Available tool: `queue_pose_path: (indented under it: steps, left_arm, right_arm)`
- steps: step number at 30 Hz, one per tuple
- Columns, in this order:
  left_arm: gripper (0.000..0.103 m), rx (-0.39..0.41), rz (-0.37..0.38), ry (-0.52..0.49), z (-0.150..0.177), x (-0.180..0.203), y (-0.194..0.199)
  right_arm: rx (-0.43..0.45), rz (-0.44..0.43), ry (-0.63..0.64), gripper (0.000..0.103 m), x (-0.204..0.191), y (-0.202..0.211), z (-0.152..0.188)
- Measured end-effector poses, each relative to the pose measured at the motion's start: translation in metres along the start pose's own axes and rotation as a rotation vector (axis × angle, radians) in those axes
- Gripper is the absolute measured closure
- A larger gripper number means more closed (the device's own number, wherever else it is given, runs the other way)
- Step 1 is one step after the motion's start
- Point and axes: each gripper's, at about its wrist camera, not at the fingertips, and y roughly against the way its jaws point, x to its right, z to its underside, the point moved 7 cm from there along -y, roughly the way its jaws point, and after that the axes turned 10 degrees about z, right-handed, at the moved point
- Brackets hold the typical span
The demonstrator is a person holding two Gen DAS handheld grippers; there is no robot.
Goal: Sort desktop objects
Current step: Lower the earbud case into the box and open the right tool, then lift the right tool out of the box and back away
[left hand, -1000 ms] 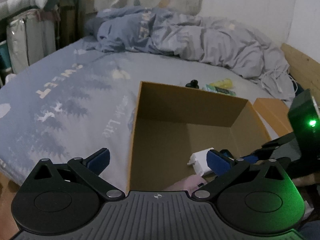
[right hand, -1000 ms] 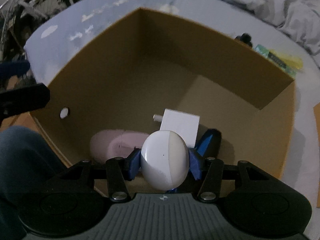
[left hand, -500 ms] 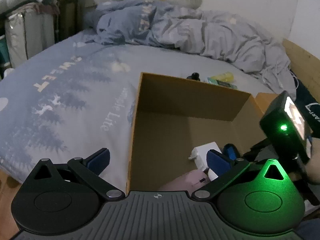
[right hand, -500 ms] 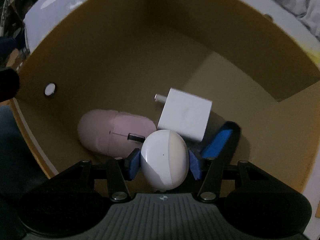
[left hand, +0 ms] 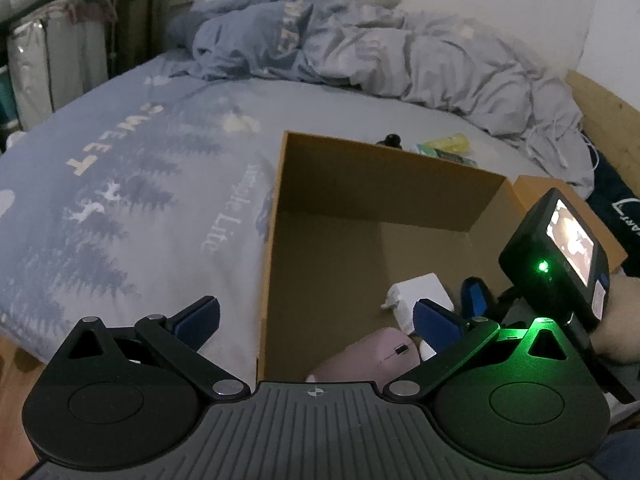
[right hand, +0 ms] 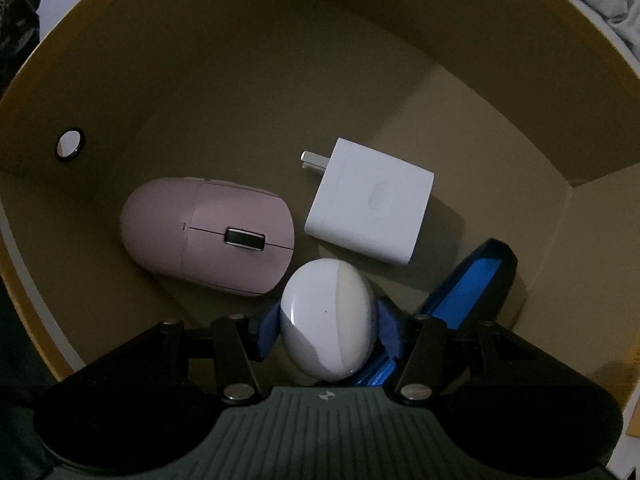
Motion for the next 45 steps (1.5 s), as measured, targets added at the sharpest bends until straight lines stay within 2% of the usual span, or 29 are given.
queue_pose_path:
  steps: [7, 12, 16, 18, 24, 30, 32, 35, 39, 41, 42, 44, 45]
  left_arm:
    - [0.000, -0.006, 0.008, 0.005, 0.001, -0.001, 0.001]
    - [0.000, -0.001, 0.008, -0.005, 0.002, 0.001, 0.003]
    - [0.000, 0.006, 0.010, -0.016, 0.004, 0.004, 0.006]
    - [0.000, 0.010, 0.011, -0.022, 0.004, 0.005, 0.007]
    - [0.000, 0.023, 0.018, -0.047, 0.005, 0.013, 0.014]
    - [0.000, 0.037, 0.036, -0.076, 0.007, 0.021, 0.020]
    - [0.000, 0.037, 0.040, -0.083, 0.009, 0.023, 0.022]
    - [0.000, 0.035, 0.064, -0.094, 0.013, 0.028, 0.025]
    - [0.000, 0.044, 0.087, -0.127, 0.018, 0.036, 0.030]
    - [0.000, 0.046, 0.096, -0.140, 0.021, 0.040, 0.032]
    - [0.000, 0.045, 0.101, -0.144, 0.023, 0.041, 0.033]
    - [0.000, 0.048, 0.121, -0.149, 0.026, 0.044, 0.036]
    - [0.000, 0.052, 0.132, -0.152, 0.027, 0.046, 0.038]
  right_arm:
    - [0.014, 0.011, -0.018, 0.041, -0.017, 0.006, 0.026]
    - [0.062, 0.019, -0.064, 0.037, -0.023, 0.021, 0.050]
    - [0.141, 0.027, -0.113, 0.029, -0.023, 0.047, 0.078]
    - [0.179, 0.016, -0.135, 0.018, -0.023, 0.059, 0.098]
    - [0.283, 0.012, -0.202, 0.016, -0.041, 0.105, 0.130]
    - [0.413, 0.041, -0.309, 0.003, -0.032, 0.158, 0.132]
    - [0.451, 0.048, -0.349, 0.000, -0.036, 0.168, 0.142]
    - [0.514, 0.069, -0.391, 0.000, -0.014, 0.177, 0.145]
    - [0.605, 0.068, -0.467, 0.000, 0.031, 0.180, 0.099]
    - [0.651, 0.072, -0.510, 0.000, 0.065, 0.172, 0.091]
    - [0.673, 0.076, -0.529, 0.000, 0.068, 0.175, 0.094]
    - [0.708, 0.075, -0.554, 0.000, 0.107, 0.164, 0.077]
    - [0.724, 0.074, -0.564, 0.000, 0.111, 0.166, 0.077]
